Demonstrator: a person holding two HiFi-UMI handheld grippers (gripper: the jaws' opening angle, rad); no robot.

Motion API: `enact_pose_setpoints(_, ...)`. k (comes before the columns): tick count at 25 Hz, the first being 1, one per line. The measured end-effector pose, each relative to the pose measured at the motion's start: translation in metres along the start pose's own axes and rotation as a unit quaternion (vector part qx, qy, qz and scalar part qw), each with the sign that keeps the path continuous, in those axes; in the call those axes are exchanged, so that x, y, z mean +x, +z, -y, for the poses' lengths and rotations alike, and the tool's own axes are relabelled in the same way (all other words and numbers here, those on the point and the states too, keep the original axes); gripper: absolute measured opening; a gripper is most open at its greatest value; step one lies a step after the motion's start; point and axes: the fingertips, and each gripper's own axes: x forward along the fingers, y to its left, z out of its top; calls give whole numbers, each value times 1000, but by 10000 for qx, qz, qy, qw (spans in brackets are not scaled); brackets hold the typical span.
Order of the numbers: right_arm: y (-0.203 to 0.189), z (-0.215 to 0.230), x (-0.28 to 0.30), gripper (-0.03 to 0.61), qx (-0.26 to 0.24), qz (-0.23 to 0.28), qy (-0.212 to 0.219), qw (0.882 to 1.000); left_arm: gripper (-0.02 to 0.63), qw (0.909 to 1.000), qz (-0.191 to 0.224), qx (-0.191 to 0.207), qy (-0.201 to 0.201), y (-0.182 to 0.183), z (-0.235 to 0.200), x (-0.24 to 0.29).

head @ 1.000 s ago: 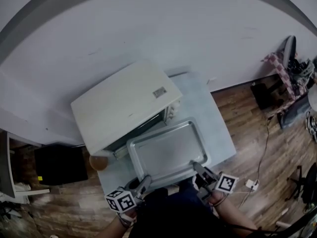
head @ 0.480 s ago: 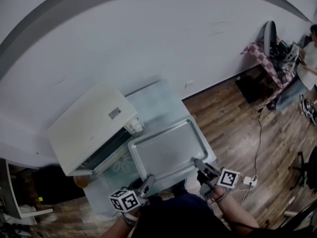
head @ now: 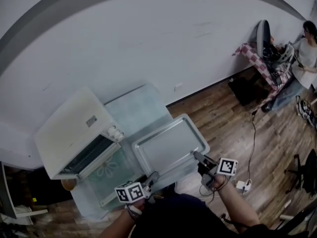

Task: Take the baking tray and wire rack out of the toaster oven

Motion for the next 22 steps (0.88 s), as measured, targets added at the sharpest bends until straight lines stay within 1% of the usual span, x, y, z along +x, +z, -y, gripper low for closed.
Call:
enact_pose_setpoints(1, 1, 13, -4, 110, 135, -60, -143, 9998, 100, 10000, -32, -15, 43, -2, 2, 8)
enact_pose_setpoints(3, -2, 40, -13, 112, 750, -121, -592, 9953, 100, 9999, -98, -69, 102, -5, 4, 23)
enact_pose_setpoints(4, -1, 49, -14, 112, 866, -156, -690, 9937, 100, 9998, -128, -93, 127, -6, 4, 29)
enact_pose_setpoints(7, 2, 70, -16, 112, 909, -312, -843, 9918, 100, 9995, -184, -125, 217, -11, 2, 43)
enact_pose_setpoints(9, 4, 79, -11, 112, 761, -447, -790, 9930, 100, 9992, -204, -162, 297, -14, -2, 49)
enact_pose_setpoints(11, -1, 93, -10, 114, 976, -547, -965, 9890, 100, 9987, -229, -212, 397, -17, -7, 54)
enact_pose_setpoints(15, -11, 111, -2, 115, 1172, -743, -1007, 9852, 100, 9970, -312, -327, 631, -23, -19, 60)
enact_pose_setpoints(18, -17, 118, 6, 118, 1298, -803, -971, 9835, 104, 9951, -376, -522, 745, -31, -28, 62)
enact_pose_setpoints(22, -18, 125, 13, 118, 1265, -826, -1049, 9829, 106, 9922, -497, -844, 771, -41, -33, 65)
